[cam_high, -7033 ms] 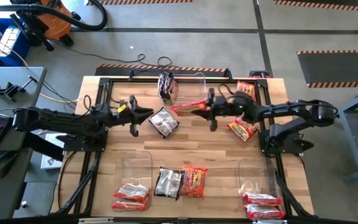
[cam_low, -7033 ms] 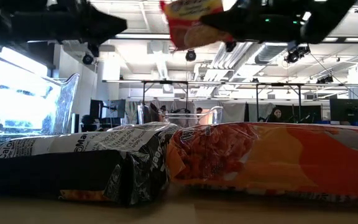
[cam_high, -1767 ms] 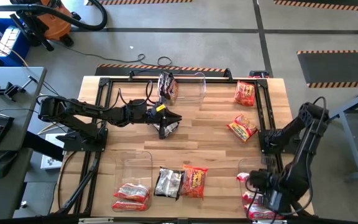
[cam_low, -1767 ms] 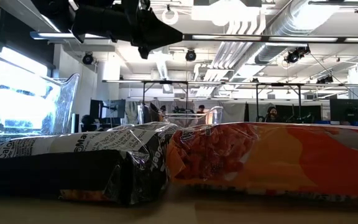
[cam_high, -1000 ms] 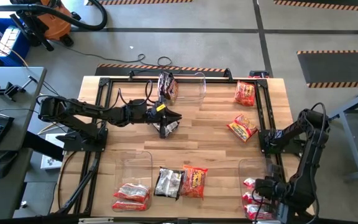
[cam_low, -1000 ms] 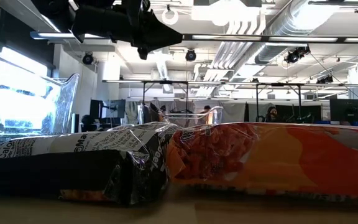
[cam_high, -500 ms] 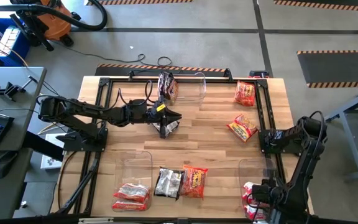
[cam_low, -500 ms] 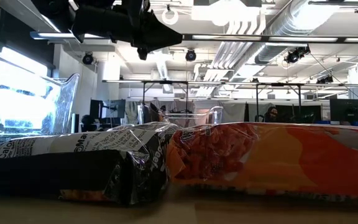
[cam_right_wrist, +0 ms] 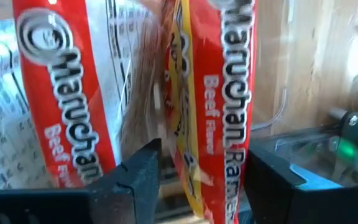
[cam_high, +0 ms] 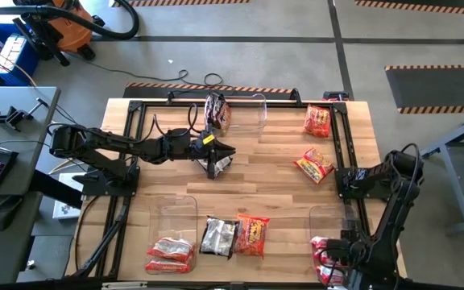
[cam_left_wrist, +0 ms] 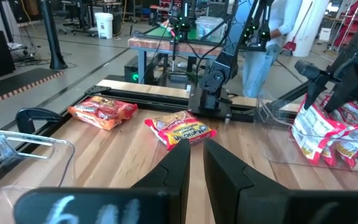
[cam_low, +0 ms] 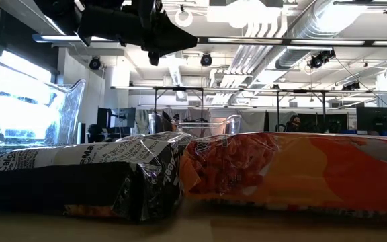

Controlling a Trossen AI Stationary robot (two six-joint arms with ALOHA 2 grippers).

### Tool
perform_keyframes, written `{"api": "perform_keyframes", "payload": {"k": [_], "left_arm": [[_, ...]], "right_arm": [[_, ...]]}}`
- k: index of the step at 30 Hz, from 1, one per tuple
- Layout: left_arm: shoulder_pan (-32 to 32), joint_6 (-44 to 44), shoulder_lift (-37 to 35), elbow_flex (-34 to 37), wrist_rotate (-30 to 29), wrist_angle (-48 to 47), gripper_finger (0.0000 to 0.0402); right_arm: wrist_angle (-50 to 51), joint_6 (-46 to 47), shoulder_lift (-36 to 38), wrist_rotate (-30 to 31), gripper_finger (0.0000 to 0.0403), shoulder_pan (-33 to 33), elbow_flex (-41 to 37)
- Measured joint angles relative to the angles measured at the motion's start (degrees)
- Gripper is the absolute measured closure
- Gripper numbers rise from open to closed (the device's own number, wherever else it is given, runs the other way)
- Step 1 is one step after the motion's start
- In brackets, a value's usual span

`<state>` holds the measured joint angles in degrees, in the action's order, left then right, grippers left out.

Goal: Sort Maruchan noodles
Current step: Put the left red noodle pack into the bottom right transparent bin, then put the bottom orange noodle pack into the bottom left transparent bin

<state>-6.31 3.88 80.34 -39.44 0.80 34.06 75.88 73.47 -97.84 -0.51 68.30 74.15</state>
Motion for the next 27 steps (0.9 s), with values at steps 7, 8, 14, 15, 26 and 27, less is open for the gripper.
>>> {"api": "perform_keyframes", "payload": {"k": [7,8,14,15,26,27], "left_arm": [[0.00,0.00,0.00,0.00,0.00,0.02,0.0367],[0.00,0.00,0.00,0.00,0.00,0.00,0.0367],[0.00,-0.02,0.00,0.00,0.00,-0.02,0.0367],[0.00,-0.02,0.00,0.00,0.00,-0.12,0.0367],[0.00,-0.02,0.00,0.00,0.01,-1.78,0.0367],[0.00,-0.02,0.00,0.00,0.01,-1.78,0.0367]], "right_arm": [[-3.32,-0.13,3.53,-2.38,0.0232,-0.82,0.00],[-3.78,0.00,4.13,-2.51,0.0235,-0.93,0.00],[-8.57,1.63,6.91,-2.96,0.0252,-2.50,0.00],[-9.43,2.01,7.01,-3.01,0.0255,-2.77,0.00],[-14.77,2.62,7.19,-5.95,0.0283,-5.84,0.01],[-14.56,2.63,7.45,-6.66,0.0287,-6.16,0.00]]}}
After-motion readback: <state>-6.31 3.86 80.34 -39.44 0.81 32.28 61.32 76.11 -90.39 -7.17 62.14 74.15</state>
